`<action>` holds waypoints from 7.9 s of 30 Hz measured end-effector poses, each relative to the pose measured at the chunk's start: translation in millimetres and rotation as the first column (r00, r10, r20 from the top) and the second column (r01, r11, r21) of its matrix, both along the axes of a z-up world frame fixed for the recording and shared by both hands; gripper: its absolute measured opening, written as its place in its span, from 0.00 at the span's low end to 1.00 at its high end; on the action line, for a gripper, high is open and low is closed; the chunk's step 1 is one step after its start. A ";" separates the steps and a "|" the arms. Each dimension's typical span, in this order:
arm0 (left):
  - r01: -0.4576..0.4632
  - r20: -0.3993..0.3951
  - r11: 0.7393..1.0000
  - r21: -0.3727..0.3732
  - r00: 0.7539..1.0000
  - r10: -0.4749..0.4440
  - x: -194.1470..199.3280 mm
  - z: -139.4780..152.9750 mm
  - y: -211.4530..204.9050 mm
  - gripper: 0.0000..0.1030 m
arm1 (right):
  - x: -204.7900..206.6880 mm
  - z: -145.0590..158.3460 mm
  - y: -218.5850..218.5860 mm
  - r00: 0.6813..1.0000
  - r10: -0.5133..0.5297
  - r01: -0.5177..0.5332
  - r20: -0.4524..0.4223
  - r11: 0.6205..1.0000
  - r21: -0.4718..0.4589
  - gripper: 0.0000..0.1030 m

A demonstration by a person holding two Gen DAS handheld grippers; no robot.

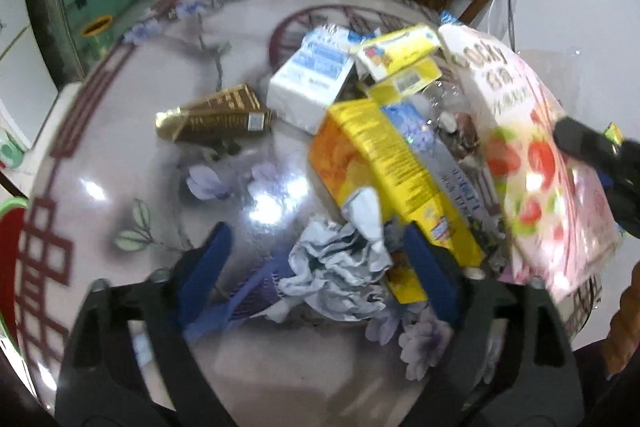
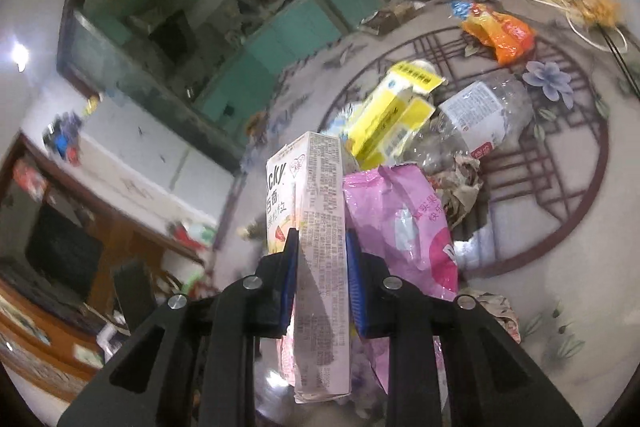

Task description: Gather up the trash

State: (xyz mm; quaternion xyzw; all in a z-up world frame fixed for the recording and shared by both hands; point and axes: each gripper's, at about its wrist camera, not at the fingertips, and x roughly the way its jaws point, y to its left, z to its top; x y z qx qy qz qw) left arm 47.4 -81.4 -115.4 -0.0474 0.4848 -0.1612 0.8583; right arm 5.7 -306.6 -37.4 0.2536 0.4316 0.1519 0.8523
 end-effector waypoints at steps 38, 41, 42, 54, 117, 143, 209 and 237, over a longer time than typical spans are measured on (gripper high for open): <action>-0.088 0.197 0.992 -0.093 0.975 0.104 -29.4 74.4 81.5 0.34 | -62.2 -54.0 39.4 0.974 0.049 -0.134 -0.220 0.910 -0.393 0.13; -0.099 0.210 0.990 -0.103 0.970 0.119 -32.4 80.6 91.4 0.34 | -68.0 -31.0 37.3 0.991 0.032 -0.081 -0.128 0.912 -0.402 0.07; -0.108 0.214 0.989 -0.103 0.968 0.128 -33.5 83.0 95.8 0.34 | -71.2 -25.0 37.7 0.994 0.027 -0.068 -0.106 0.911 -0.406 0.07; -0.173 0.260 0.973 -0.153 0.943 0.209 -53.0 109.4 161.4 0.34 | -69.4 65.5 98.3 0.985 0.107 -0.049 0.134 0.924 -0.379 0.07; -0.285 0.181 0.958 -0.038 0.941 0.287 -33.6 81.8 176.3 0.71 | -40.9 -21.7 103.1 0.999 0.047 -0.042 0.010 0.954 -0.298 0.84; -0.065 0.063 0.997 -0.036 0.996 0.067 1.4 33.9 33.4 0.72 | -36.7 -52.8 36.3 0.998 -0.026 0.018 -0.054 0.990 -0.143 0.67; -0.048 0.335 0.998 0.028 0.942 0.036 -63.9 111.8 102.6 0.35 | -64.2 41.2 126.3 0.964 0.045 0.052 0.264 0.936 -0.349 0.69; -0.244 0.314 0.970 0.014 0.922 0.227 -81.5 106.2 219.7 0.35 | -52.0 27.8 219.2 0.954 0.193 -0.098 0.229 0.924 -0.371 0.69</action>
